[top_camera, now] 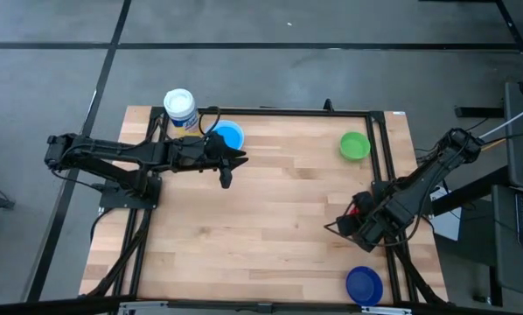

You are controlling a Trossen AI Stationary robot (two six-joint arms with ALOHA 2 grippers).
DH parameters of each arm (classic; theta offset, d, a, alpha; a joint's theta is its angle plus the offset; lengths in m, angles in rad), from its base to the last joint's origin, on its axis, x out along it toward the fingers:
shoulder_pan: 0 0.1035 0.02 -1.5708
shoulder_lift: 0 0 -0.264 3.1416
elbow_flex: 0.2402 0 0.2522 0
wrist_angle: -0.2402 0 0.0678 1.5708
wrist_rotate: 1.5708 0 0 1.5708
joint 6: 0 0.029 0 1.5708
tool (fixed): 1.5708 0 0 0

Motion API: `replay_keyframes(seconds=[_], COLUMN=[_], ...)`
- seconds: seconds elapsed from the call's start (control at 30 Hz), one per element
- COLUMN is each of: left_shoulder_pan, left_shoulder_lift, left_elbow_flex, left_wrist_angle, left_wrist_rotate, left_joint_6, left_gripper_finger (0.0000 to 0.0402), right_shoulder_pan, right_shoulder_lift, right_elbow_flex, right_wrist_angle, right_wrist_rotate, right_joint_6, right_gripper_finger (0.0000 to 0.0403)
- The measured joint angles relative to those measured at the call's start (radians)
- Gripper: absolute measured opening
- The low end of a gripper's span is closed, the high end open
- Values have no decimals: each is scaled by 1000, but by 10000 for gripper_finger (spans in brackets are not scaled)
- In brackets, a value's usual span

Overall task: Nest bowls inside each other
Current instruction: Stack the red bowl on top of the light blue bowl

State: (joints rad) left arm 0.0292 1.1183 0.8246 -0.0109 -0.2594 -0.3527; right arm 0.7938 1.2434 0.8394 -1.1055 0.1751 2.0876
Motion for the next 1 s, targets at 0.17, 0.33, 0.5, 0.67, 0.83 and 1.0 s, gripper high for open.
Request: replay_keyframes(seconds=[0.17,0.33,0.5,0.67,0.83,1.0], left_shoulder_pan=[0,0,0,0,11,39], left_shoulder_lift=[0,0,0,0,0,0], left_elbow_flex=[0,0,0,0,0,0], left_wrist_angle=[0,-22,-49,-54,-55,-55], left_wrist_rotate=[0,0,19,19,34,62], left_joint_6=[8,15,11,15,16,17], left_gripper_finger=[100,100,100,100,100,100], right_shoulder_pan=[1,1,1,-6,-6,-6], right_shoulder_lift=[0,0,0,0,0,0], right_elbow_flex=[0,-24,-98,-141,-158,-190], right_wrist_angle=[-10,24,169,190,192,249], right_wrist_rotate=[0,0,-1,-12,-12,-12], right_joint_6=[18,31,35,45,52,57], right_gripper_finger=[147,138,137,144,145,133])
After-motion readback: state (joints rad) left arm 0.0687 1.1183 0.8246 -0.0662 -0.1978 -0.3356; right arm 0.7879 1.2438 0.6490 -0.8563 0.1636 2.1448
